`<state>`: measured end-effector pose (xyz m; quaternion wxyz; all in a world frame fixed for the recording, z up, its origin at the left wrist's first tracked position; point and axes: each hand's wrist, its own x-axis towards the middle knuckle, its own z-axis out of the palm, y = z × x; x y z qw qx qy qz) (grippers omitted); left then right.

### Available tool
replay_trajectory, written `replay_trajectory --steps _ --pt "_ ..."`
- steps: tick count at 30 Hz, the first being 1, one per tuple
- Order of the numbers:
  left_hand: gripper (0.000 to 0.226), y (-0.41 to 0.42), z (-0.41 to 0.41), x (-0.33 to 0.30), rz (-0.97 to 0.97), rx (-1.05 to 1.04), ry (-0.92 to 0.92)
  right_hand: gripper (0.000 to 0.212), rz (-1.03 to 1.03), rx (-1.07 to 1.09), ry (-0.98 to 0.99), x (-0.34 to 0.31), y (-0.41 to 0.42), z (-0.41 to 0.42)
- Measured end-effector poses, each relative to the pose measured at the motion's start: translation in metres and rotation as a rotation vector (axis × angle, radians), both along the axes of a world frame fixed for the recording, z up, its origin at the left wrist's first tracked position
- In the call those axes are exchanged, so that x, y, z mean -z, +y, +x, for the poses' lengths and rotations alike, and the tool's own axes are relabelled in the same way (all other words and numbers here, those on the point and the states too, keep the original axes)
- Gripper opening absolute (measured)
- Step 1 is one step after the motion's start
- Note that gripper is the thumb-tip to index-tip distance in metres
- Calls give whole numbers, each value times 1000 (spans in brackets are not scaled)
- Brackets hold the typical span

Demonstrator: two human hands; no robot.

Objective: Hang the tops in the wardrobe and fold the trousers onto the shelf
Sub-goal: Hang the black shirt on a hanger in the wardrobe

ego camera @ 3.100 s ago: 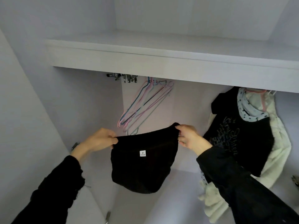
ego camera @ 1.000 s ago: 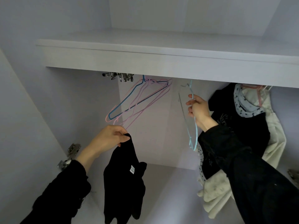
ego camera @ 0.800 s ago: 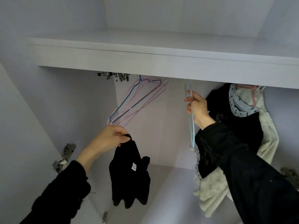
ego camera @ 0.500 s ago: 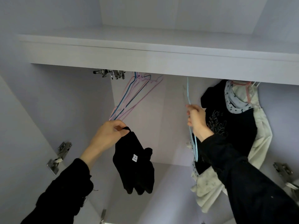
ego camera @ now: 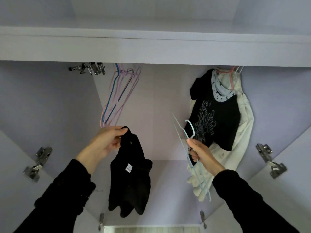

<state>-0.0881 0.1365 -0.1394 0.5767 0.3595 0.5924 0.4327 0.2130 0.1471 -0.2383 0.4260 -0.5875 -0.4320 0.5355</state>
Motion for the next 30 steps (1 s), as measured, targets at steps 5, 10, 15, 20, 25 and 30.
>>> replay_trajectory --steps 5,10,15,20,25,30 --pt "7 -3 12 3 -9 83 243 51 -46 219 -285 2 -8 -4" --pt "10 -7 19 12 -5 76 352 41 93 230 -133 -1 -15 -4" --pt "3 -8 15 22 -91 -5 248 25 111 157 82 -4 -4 -5" --pt "12 -11 10 27 -114 -41 184 32 22 243 496 -14 -4 2" --pt "16 -12 5 22 -55 -115 144 34 52 188 157 -17 -10 5" --pt "4 -11 6 16 84 -172 314 31 95 116 -176 -34 -17 -7"
